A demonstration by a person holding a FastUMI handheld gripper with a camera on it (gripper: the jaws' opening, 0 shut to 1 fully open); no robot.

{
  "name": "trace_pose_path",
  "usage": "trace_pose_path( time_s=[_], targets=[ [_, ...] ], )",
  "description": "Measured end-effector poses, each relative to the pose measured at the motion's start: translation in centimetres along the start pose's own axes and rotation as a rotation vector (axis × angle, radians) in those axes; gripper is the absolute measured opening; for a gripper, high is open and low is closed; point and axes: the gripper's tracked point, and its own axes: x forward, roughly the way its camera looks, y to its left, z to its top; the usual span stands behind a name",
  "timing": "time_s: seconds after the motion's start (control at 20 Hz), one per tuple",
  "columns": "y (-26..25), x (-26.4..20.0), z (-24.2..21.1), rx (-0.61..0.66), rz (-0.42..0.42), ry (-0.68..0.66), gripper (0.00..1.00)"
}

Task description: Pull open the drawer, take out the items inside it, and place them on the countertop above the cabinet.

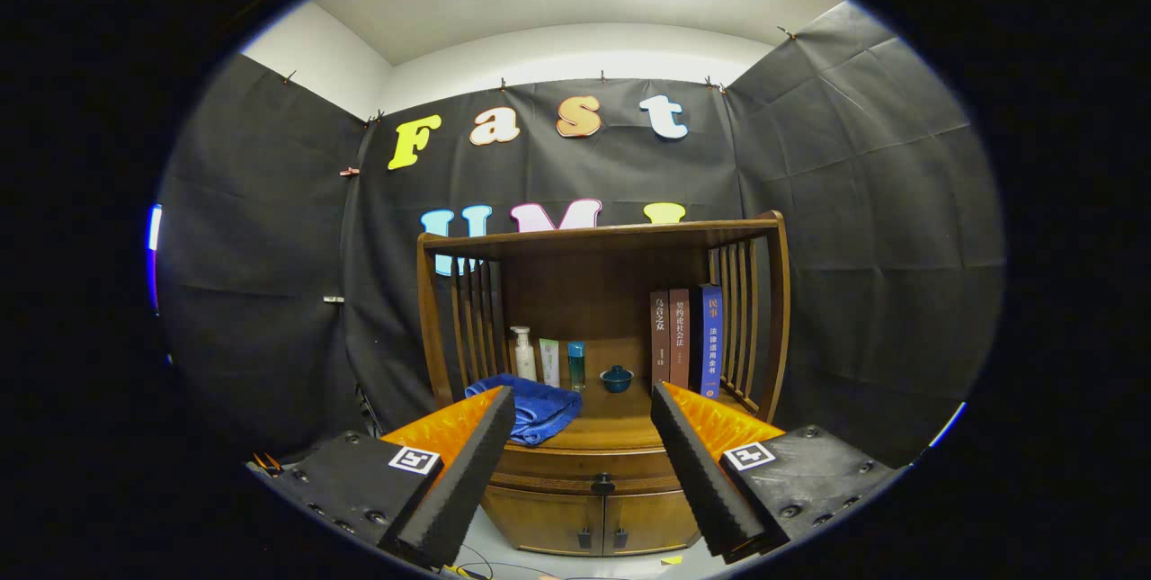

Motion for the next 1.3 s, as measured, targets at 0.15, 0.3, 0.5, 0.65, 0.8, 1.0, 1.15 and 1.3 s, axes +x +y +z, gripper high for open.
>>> trace_pose_path(
  time_s=[0.15, 0.3, 0.5, 0.65, 0.8, 1.0, 1.15, 1.3],
  targets=[
    [-0.2, 0.0, -0.1, -0.002, -0.003, 0.002, 0.99],
    [-0.2, 0.2, -0.3, -0.002, -0.003, 0.010, 0.99],
    [-0.2, 0.6, -0.9, -0.002, -0.004, 0.020, 0.99],
    [-0.4, 1.2, -2.0, 0.000, -0.003, 0.041, 0.99],
    [-0.8, 2.2, -3.6, 0.004, -0.009, 0.071, 0.99],
    [-1.3, 4.5, -6.6, 0.004, -0.018, 0.116, 0.99],
    [-1.6, 6.3, -9.4, 0.017, -0.018, 0.162, 0.99],
    [-2.0, 8.5, -12.9, 0.044, -0.018, 0.210, 0.99]
  ],
)
